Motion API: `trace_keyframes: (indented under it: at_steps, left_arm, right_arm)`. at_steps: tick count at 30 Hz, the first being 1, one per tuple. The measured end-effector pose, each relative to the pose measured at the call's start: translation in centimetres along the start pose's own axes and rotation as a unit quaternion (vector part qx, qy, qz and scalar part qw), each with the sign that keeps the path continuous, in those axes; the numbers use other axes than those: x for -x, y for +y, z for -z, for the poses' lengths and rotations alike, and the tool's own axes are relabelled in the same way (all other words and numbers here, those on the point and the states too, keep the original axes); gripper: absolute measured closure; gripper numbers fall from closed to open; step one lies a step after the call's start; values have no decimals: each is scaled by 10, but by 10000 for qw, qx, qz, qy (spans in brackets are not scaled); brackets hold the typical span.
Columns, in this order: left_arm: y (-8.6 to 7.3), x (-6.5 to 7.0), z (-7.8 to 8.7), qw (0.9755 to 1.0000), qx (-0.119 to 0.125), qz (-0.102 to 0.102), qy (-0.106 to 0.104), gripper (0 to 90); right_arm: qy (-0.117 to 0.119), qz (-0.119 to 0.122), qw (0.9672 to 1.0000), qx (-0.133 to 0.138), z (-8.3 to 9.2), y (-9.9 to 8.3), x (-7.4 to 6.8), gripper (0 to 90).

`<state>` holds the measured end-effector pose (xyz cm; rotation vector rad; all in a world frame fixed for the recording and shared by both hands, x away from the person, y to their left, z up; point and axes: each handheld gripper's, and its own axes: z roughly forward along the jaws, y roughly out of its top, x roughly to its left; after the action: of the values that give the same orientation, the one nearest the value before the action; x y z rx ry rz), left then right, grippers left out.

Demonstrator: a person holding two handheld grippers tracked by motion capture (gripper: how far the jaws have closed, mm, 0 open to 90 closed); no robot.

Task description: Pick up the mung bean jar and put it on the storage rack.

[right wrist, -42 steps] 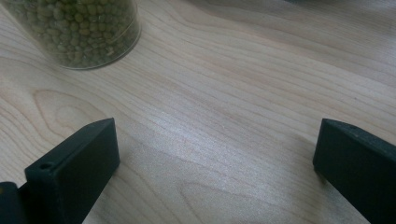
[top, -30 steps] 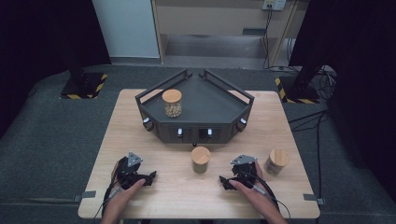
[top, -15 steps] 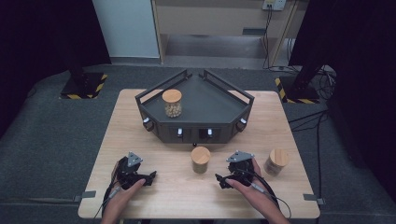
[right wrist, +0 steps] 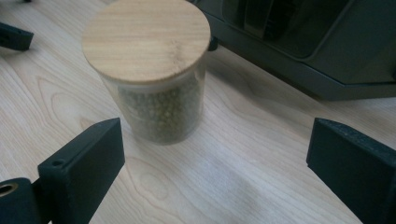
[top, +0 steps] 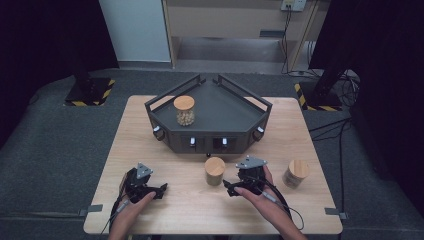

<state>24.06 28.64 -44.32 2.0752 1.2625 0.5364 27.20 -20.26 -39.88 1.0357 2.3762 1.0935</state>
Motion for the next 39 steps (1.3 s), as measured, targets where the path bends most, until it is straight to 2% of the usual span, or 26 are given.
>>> trace_keyframes:
  at_steps: [8,19,26,39]
  left_arm:
    - [0,0,0,10000,0,0,-1,14]
    - [0,0,0,10000,-1,0,-8,14]
    - [0,0,0,10000,-3,-2,-11,14]
    - [0,0,0,10000,-2,-2,-10,14]
  right_arm:
    - [79,0,10000,52,-8,7,-8,42]
    - [97,64,9999,-69,-24,15,-17,41]
    - [47,34,9999,-145,-33,16,-18,37]
    - [148,57,9998,-111,-39,15,-20,39]
